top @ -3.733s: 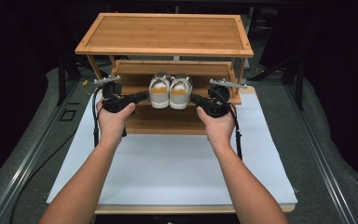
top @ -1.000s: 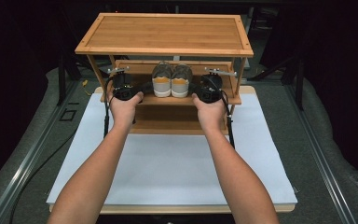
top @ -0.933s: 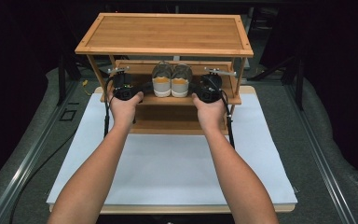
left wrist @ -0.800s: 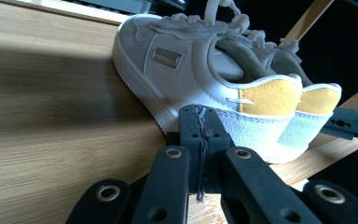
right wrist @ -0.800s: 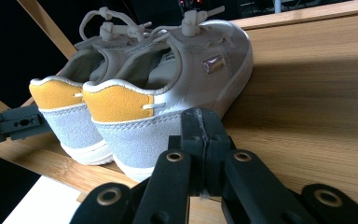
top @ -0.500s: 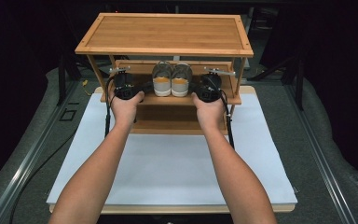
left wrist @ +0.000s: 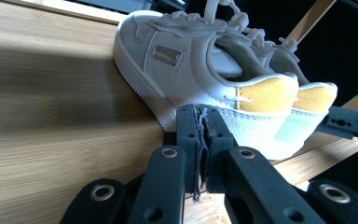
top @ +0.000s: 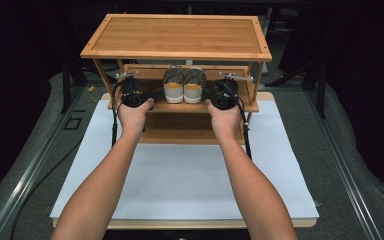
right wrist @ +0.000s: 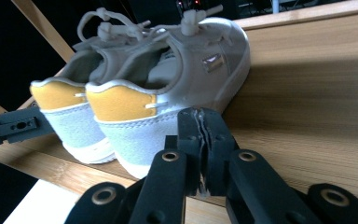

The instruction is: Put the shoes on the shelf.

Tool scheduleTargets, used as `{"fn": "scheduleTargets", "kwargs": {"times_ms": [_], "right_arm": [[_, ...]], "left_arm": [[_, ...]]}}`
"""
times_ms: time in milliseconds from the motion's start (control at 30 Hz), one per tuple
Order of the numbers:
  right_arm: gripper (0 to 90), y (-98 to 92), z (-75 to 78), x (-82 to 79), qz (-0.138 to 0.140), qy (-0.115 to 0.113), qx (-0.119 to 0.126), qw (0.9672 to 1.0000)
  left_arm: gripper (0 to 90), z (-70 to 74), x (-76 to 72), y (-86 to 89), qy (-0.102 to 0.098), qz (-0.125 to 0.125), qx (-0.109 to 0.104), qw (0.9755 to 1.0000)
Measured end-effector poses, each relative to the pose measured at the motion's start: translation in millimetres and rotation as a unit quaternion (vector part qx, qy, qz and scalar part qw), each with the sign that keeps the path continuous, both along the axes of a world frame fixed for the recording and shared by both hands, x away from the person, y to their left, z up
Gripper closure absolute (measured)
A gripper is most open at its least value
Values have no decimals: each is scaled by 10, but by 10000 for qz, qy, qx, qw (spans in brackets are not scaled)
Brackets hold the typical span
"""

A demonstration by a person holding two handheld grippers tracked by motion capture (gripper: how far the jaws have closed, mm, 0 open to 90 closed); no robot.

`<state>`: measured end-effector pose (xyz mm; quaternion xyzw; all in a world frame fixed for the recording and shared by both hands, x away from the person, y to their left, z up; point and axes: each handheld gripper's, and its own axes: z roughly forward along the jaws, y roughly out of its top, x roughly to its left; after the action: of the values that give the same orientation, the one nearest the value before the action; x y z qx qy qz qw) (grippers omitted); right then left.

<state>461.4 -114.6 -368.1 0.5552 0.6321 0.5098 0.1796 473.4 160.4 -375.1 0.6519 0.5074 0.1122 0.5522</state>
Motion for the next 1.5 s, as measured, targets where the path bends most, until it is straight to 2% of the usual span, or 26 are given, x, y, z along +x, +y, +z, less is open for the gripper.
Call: {"fn": "scheduleTargets", "kwargs": {"times_ms": [167, 200, 333, 367, 433, 533, 567, 667, 700, 733, 767, 800, 900, 1000, 1100, 1233, 1367, 1500], "right_arm": [[864, -8, 36, -63, 102, -67, -75, 9999], [861, -2, 29, -67, 64, -142, -59, 9999], [848, -17, 30, -111, 131, -111, -56, 9998], [846, -15, 20, -115, 112, -164, -39, 9998], [841, -42, 29, -143, 142, -86, -110, 9998], [829, -82, 33, -180, 123, -113, -92, 9998], [825, -92, 27, -188, 102, -176, -47, 9998], [802, -132, 43, -236, 96, -184, 16, 9998], [791, -148, 59, -261, 83, -140, -28, 9999], [779, -157, 67, -281, 95, -190, -13, 9998], [762, -172, 85, -312, 124, -228, -28, 9997], [747, -188, 109, -345, 181, -160, -46, 9997], [712, -192, 148, -419, 288, -292, 84, 9991], [691, -184, 197, -515, 451, -311, 47, 9985], [665, -179, 237, -632, 571, -347, -93, 9977], [619, -203, 256, -779, 746, -416, -48, 9963], [589, -261, 261, -895, 836, -506, -9, 9952], [577, -322, 205, -998, 818, -493, -37, 9954]], "left_arm": [[858, 26, -53, 24, -45, -43, -18, 10000], [854, 31, -66, 20, -63, -54, -43, 10000], [824, 46, -106, 6, -99, -139, -72, 9998], [814, 50, -115, 7, -99, -149, -66, 9998], [789, 65, -135, 14, -105, -165, -78, 9998], [745, 111, -185, 36, -206, -196, -116, 9995], [731, 123, -199, 41, -222, -199, -83, 9995], [687, 172, -264, 58, -279, -225, -25, 9994], [674, 189, -290, 64, -320, -248, 19, 9992], [662, 202, -321, 70, -411, -256, 81, 9988], [648, 215, -350, 77, -418, -260, 118, 9987], [641, 222, -373, 80, -437, -278, 105, 9986], [599, 241, -438, 84, -448, -360, 83, 9983], [565, 273, -531, 88, -479, -529, 58, 9974], [544, 302, -629, 111, -561, -597, 134, 9965], [513, 324, -748, 165, -633, -727, 314, 9948], [496, 300, -865, 239, -682, -751, 340, 9943], [489, 232, -948, 285, -705, -788, 386, 9936]]}}
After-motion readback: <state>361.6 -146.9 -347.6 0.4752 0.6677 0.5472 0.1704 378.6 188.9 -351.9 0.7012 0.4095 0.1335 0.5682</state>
